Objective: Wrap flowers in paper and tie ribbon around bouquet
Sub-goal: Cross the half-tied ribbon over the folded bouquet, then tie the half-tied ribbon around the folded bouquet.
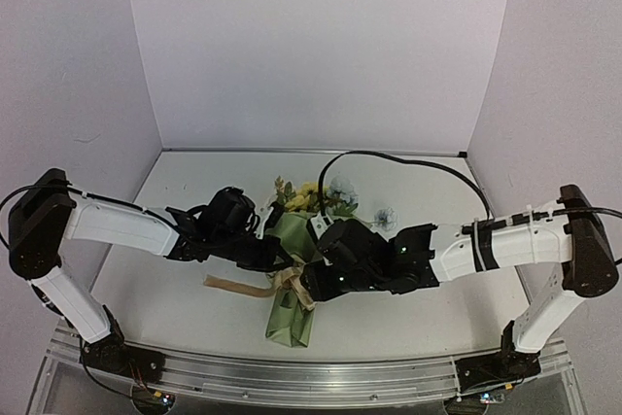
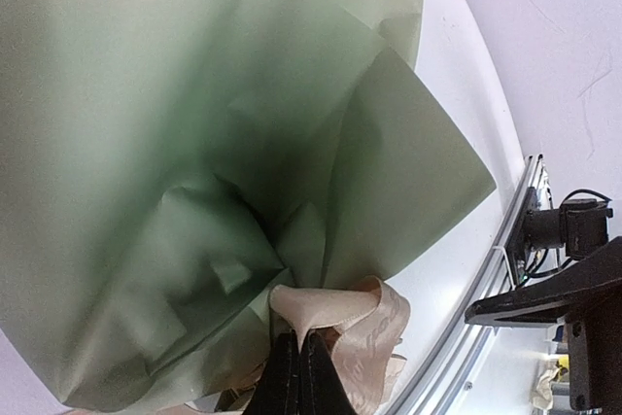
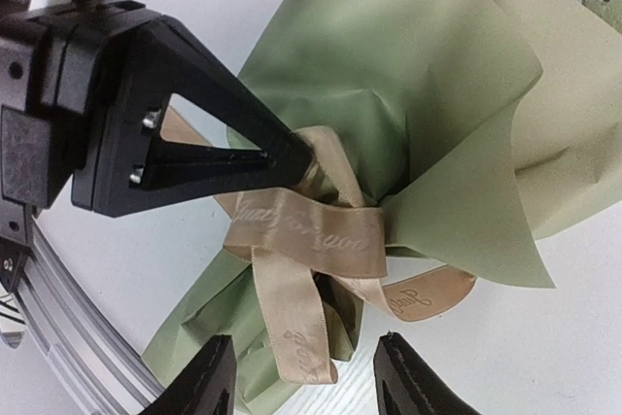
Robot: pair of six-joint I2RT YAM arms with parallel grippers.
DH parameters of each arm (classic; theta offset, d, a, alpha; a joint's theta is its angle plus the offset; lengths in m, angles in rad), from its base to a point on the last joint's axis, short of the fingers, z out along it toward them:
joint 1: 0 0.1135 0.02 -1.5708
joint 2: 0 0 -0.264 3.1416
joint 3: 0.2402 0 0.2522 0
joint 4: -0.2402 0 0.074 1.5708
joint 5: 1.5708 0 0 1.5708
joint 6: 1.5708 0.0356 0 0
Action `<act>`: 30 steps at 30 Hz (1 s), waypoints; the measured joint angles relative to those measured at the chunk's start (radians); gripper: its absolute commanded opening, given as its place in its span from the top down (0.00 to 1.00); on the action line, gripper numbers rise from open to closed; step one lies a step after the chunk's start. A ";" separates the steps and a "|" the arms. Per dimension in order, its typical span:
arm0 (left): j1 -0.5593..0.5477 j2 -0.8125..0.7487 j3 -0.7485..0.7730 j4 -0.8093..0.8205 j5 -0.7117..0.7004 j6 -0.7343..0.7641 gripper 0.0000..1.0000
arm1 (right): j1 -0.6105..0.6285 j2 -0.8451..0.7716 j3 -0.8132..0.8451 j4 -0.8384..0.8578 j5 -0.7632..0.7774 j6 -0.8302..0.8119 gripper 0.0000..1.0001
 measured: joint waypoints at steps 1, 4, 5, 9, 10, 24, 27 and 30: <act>-0.001 -0.001 0.000 0.000 -0.001 -0.002 1.00 | 0.004 0.005 0.009 -0.011 0.005 -0.001 0.53; -0.002 -0.001 0.000 -0.001 -0.006 -0.004 1.00 | 0.017 0.031 0.038 -0.037 0.022 -0.004 0.54; -0.002 -0.001 0.000 -0.003 -0.007 -0.005 1.00 | 0.026 0.042 0.048 -0.044 0.030 -0.004 0.55; -0.002 -0.005 0.000 -0.009 -0.007 -0.010 1.00 | 0.058 0.090 0.088 -0.076 0.045 -0.005 0.55; -0.002 -0.006 0.000 -0.009 -0.007 -0.011 1.00 | 0.063 0.100 0.096 -0.082 0.047 -0.005 0.55; -0.002 -0.013 0.000 -0.010 -0.007 -0.011 1.00 | 0.072 0.200 0.177 -0.181 0.115 0.009 0.72; -0.002 -0.013 0.000 -0.010 -0.007 -0.011 1.00 | 0.072 0.203 0.182 -0.196 0.130 0.016 0.83; -0.002 -0.013 0.000 -0.010 -0.007 -0.011 1.00 | 0.071 0.203 0.182 -0.206 0.145 0.020 0.97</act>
